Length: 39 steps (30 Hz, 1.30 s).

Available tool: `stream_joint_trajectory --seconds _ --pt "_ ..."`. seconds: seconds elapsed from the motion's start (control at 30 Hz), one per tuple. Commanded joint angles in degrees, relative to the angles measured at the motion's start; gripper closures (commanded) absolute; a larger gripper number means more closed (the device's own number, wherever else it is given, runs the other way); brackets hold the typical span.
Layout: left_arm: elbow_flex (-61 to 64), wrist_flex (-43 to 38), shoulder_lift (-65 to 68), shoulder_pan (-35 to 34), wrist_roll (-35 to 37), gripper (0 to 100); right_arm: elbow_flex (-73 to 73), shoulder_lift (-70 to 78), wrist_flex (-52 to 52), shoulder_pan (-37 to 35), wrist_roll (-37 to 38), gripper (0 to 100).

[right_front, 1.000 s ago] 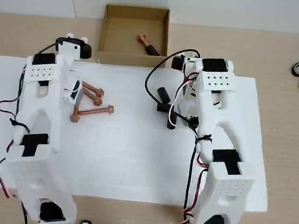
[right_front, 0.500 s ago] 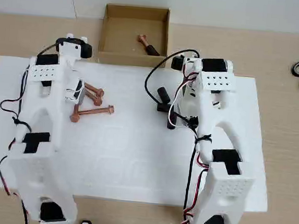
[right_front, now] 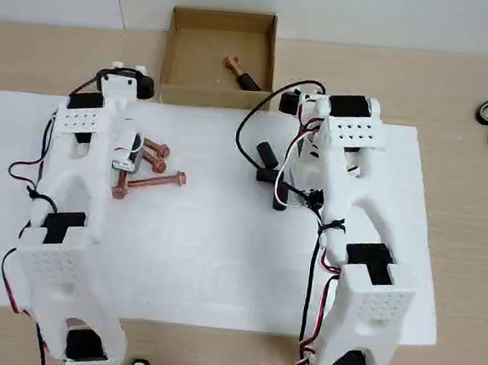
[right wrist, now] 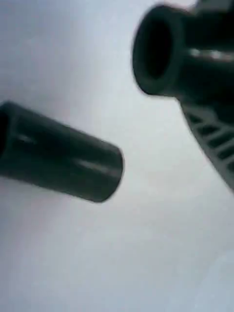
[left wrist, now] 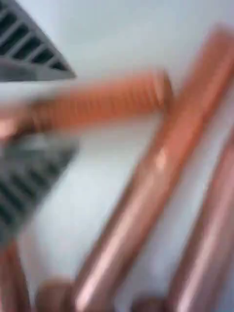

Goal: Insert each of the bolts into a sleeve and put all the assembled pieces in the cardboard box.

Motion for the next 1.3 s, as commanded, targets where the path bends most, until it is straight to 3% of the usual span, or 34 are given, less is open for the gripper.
stream_joint_trajectory --seconds 0.0,0.2,0.53,0.77,1.07,1.27 --pt "-1.71 -1.05 -0.26 -0.26 0.18 99 -2.64 -0.66 0.84 -0.04 0.18 99.5" --pt "-2.42 -0.70 -1.05 -0.09 0.35 99 -2.64 -0.75 0.84 -0.13 0.18 99.5" --pt "-12.70 13.63 -14.86 -0.09 -1.67 99 -2.64 -0.75 0.92 -0.04 0.18 99.5" --pt "-11.21 22.42 -25.76 3.25 -13.27 99 -2.64 -0.75 1.10 -0.04 0.18 99.5" --pt "7.08 22.51 -26.90 8.70 -37.27 99 -2.64 -0.84 1.36 -0.04 0.09 99.5" --pt "10.77 20.66 -26.81 12.84 -45.19 99 -2.64 -0.84 1.36 -0.04 0.00 99.5"
